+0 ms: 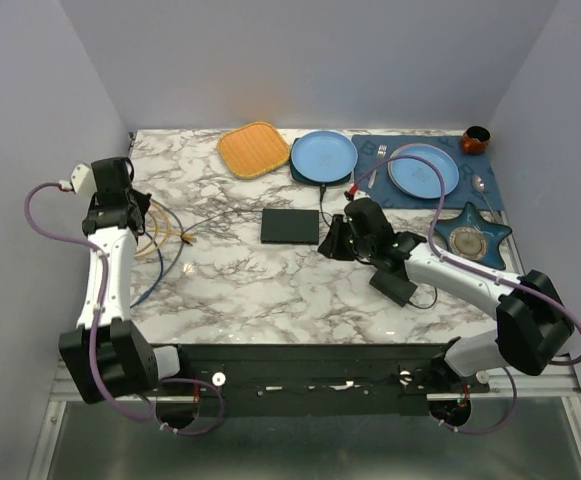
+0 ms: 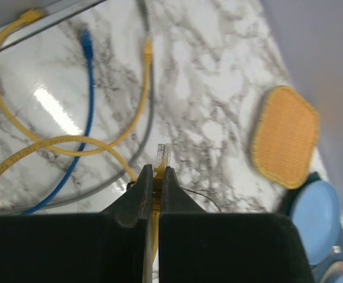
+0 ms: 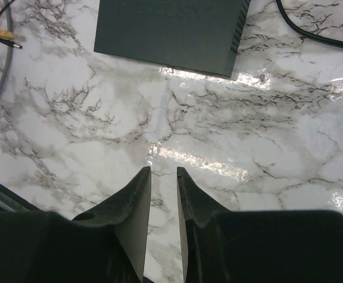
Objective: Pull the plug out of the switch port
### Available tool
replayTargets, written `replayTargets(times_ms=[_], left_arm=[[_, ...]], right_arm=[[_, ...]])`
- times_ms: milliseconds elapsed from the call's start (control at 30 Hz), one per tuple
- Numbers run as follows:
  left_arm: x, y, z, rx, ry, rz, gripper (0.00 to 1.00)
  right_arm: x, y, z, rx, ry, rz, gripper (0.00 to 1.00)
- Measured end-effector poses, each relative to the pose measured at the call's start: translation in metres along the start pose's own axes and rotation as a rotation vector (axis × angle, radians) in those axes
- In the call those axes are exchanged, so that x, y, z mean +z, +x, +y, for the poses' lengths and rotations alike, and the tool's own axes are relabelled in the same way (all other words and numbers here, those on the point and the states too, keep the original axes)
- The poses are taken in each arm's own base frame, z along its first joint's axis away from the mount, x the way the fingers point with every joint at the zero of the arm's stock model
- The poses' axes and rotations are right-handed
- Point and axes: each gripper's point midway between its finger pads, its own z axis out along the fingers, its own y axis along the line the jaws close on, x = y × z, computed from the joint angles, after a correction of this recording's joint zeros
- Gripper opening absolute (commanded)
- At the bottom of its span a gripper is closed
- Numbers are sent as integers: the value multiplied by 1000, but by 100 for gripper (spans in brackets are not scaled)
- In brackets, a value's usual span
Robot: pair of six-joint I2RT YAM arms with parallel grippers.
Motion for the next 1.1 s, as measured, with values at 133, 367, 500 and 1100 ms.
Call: replayTargets(times_ms=[133, 367, 500, 1100], left_arm=[[56, 37, 57, 34, -216, 121, 79], [74, 62, 90, 95, -336, 224, 99], [57, 56, 61, 133, -245, 192, 99], [5, 251, -18, 367, 212, 510, 60]], right_arm=[[-6, 7, -6, -12, 5, 4, 32], [-17, 2, -10, -48, 11, -34, 33], [-24, -9, -11, -80, 24, -82, 36], [38, -24, -64, 82, 203, 7, 14]])
